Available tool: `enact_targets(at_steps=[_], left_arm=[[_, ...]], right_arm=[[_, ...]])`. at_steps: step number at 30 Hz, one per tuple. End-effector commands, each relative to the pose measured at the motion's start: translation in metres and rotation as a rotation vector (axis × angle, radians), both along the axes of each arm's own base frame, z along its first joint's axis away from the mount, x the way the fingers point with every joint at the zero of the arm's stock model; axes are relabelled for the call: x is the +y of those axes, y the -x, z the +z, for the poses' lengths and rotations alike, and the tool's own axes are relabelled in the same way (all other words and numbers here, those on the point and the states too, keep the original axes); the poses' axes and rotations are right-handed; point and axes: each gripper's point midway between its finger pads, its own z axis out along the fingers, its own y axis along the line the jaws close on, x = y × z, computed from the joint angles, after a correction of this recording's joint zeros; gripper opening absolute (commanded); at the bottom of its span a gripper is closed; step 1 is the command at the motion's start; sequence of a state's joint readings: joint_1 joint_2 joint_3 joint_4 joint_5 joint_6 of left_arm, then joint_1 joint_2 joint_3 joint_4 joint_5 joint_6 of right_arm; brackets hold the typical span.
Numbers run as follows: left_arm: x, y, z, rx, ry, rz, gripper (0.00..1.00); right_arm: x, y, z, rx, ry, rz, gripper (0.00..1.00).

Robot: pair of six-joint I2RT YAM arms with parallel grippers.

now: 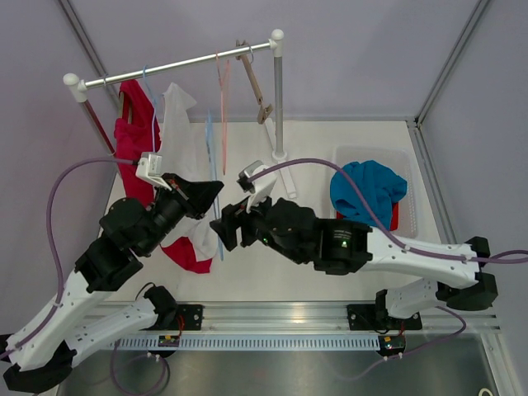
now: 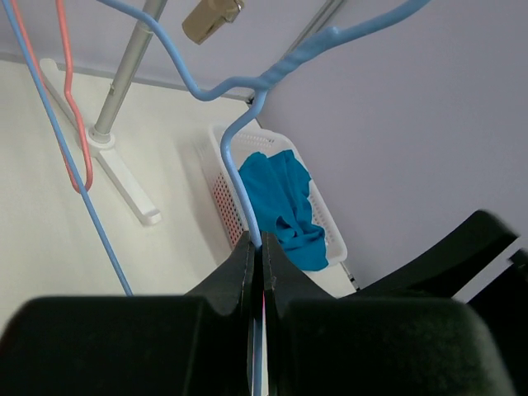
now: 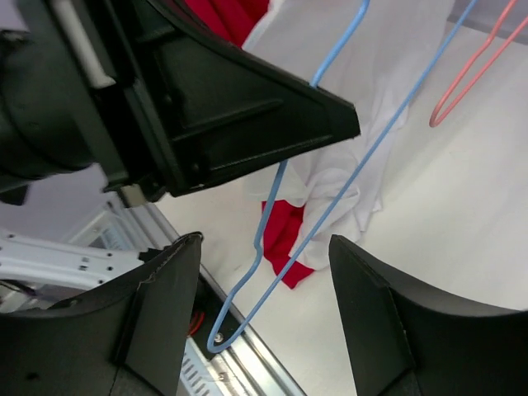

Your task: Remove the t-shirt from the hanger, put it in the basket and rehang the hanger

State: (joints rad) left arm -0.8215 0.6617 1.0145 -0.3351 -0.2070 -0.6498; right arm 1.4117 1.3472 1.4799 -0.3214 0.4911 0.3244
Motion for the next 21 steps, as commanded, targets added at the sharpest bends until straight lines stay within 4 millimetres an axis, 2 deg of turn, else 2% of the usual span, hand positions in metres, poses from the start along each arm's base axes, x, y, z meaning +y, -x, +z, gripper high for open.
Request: enact_targets(at_steps=[1,2,8,11,12,13,18,19,20,21], left_arm=[[0.019,-0.005,0.045,-0.077,0.147,0.094,0.00],[0.019,-0.005,0.045,-0.071,0.157,0.096,0.00],[0.024,-0.005,0.048,-0.078,0.184,0.117,0.00],[0.025,-0.003,0.049,-0.078,0.194,0.109,0.00],[0.025,-0.003,0.048,-0.077,0.192,0.109,0.00],[0.027,-0.003,0.048,-0.079,0.194,0.116,0.00],[0.031,-0.003,0.040,-0.073,0.187,0.135,0.02],[0.031,-0.003,0.039,-0.074,0.186,0.132,0.03],[0.032,-0.002,0.039,-0.077,0.183,0.131,0.04],[0.032,-0.002,0.037,-0.076,0.179,0.133,0.05]], right_arm=[[-0.002,-0.013,0.004,-0.054,0.048,-0.084,0.70],[0.004,-0.012,-0.004,-0.052,0.070,-0.077,0.66],[0.016,-0.015,-0.022,-0.060,0.139,-0.105,0.57],[0.015,-0.023,-0.030,-0.076,0.174,-0.161,0.44],[0.011,-0.027,-0.029,-0.092,0.183,-0.206,0.36],[0.009,-0.029,-0.031,-0.104,0.198,-0.231,0.32],[0.010,-0.032,-0.034,-0.143,0.248,-0.281,0.29],[0.009,-0.033,-0.037,-0.149,0.265,-0.295,0.11],[0.010,-0.033,-0.039,-0.154,0.270,-0.306,0.03],[0.008,-0.033,-0.037,-0.158,0.267,-0.323,0.00]])
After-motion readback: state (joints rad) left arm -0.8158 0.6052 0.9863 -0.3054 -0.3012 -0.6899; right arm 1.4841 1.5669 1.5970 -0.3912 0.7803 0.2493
